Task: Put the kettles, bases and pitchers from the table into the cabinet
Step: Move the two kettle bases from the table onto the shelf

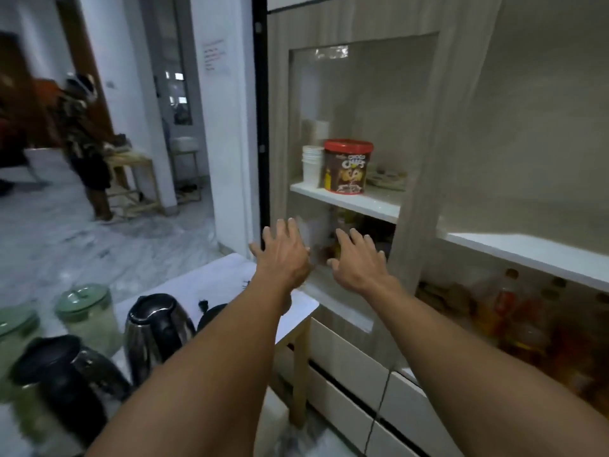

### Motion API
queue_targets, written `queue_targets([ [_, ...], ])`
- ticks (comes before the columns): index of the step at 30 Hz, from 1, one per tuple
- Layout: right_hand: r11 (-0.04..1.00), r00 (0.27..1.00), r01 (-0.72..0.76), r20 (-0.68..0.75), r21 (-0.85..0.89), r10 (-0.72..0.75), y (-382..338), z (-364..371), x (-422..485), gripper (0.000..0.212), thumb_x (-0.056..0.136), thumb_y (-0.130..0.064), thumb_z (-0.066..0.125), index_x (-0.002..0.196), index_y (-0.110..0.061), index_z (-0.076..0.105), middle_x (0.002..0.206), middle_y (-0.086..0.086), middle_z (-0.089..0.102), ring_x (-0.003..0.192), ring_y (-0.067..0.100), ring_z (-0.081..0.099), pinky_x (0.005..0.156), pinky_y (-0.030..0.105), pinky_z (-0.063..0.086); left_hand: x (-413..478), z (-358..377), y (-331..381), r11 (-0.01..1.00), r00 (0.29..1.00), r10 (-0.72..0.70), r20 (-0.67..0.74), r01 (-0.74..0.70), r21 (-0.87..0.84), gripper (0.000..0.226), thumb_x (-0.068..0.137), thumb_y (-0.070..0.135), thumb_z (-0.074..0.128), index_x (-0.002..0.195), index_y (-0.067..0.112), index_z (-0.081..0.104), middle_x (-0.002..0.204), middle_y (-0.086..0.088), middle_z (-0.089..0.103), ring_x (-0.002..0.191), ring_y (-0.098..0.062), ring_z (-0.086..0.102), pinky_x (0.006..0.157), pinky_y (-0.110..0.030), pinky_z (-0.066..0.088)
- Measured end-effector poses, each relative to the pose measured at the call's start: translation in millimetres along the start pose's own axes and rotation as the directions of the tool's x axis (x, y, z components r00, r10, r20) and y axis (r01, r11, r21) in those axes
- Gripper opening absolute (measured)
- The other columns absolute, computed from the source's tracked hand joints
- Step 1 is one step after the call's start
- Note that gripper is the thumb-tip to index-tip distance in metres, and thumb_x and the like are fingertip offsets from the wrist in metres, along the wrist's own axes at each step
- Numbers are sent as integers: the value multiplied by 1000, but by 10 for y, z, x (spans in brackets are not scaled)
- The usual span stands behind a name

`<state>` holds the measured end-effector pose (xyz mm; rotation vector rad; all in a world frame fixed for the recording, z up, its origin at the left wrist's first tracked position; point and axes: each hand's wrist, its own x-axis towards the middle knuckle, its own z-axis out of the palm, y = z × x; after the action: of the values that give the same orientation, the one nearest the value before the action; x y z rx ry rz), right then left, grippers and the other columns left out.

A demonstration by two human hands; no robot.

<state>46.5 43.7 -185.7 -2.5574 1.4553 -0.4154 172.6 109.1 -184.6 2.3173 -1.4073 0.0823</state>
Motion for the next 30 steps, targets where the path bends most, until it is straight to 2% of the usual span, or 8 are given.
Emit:
queue_targets([
  [3, 996, 994, 86, 74, 7, -86, -47, 425, 380, 69, 99, -39, 50, 157, -24, 15, 168, 5, 10, 154, 34, 9, 119, 62, 16, 111, 257, -251, 989, 990, -140, 21, 139, 49, 61, 100, 37, 44, 150, 13, 19, 158, -9, 22, 144, -36, 21, 112, -65, 19],
  [5, 987, 980, 160, 118, 10, -160, -28, 681, 607, 69, 98, -41, 52, 156, -23, 19, 166, 6, 16, 152, 34, 16, 119, 63, 19, 172, 432, -360, 969, 970, -241, 25, 239, 66, 65, 100, 37, 44, 153, 12, 14, 161, -9, 16, 147, -36, 17, 114, -65, 16],
  [7, 969, 955, 246, 168, 5, -243, 30, 912, 798, 68, 97, -41, 54, 154, -22, 22, 164, 7, 22, 149, 34, 22, 117, 61, 23, 208, 613, -437, 939, 939, -342, 29, 339, 59, 68, 102, 38, 41, 156, 12, 8, 164, -9, 9, 149, -36, 10, 115, -64, 11],
  [10, 951, 909, 307, 288, 29, -302, 105, 1211, 1016, 68, 99, -36, 53, 156, -23, 18, 165, 6, 18, 149, 34, 21, 116, 56, 25, 211, 897, -539, 884, 883, -466, 65, 461, 74, 68, 103, 38, 37, 157, 13, 3, 165, -11, 2, 151, -37, 4, 116, -63, 8],
  [15, 923, 832, 378, 411, 69, -372, 132, 1805, 1326, 70, 99, -37, 51, 157, -23, 14, 165, 8, 17, 149, 35, 21, 116, 53, 29, 328, 1341, -814, 794, 791, -607, 68, 603, 80, 68, 100, 42, 43, 154, 13, 12, 161, -18, 15, 148, -39, 15, 115, -63, 17],
  [21, 927, 799, 368, 483, 79, -358, -1, 2562, 1752, 73, 99, -40, 53, 157, -22, 12, 167, 8, 10, 148, 37, 22, 114, 54, 34, 518, 1913, -1362, 725, 721, -689, 68, 685, 80, 79, 94, 44, 54, 154, 12, 13, 157, -17, 21, 146, -37, 20, 115, -61, 20],
  [25, 945, 799, 319, 513, 78, -312, -114, 3045, 2016, 81, 96, -46, 55, 158, -22, 9, 168, 6, 2, 150, 39, 17, 114, 54, 33, 703, 2300, -1796, 672, 664, -737, 124, 740, 30, 96, 90, 48, 61, 156, 8, 3, 162, -16, 10, 149, -36, 12, 118, -58, 17],
  [30, 961, 836, 276, 499, -20, -230, -190, 3506, 2242, 103, 84, -66, 59, 158, -23, 2, 168, 4, -8, 151, 41, 6, 116, 62, 20, 786, 2709, -2152, 640, 636, -757, 151, 768, -25, 121, 78, 61, 69, 156, 6, -5, 163, -22, -5, 150, -41, -2, 120, -55, 12],
])
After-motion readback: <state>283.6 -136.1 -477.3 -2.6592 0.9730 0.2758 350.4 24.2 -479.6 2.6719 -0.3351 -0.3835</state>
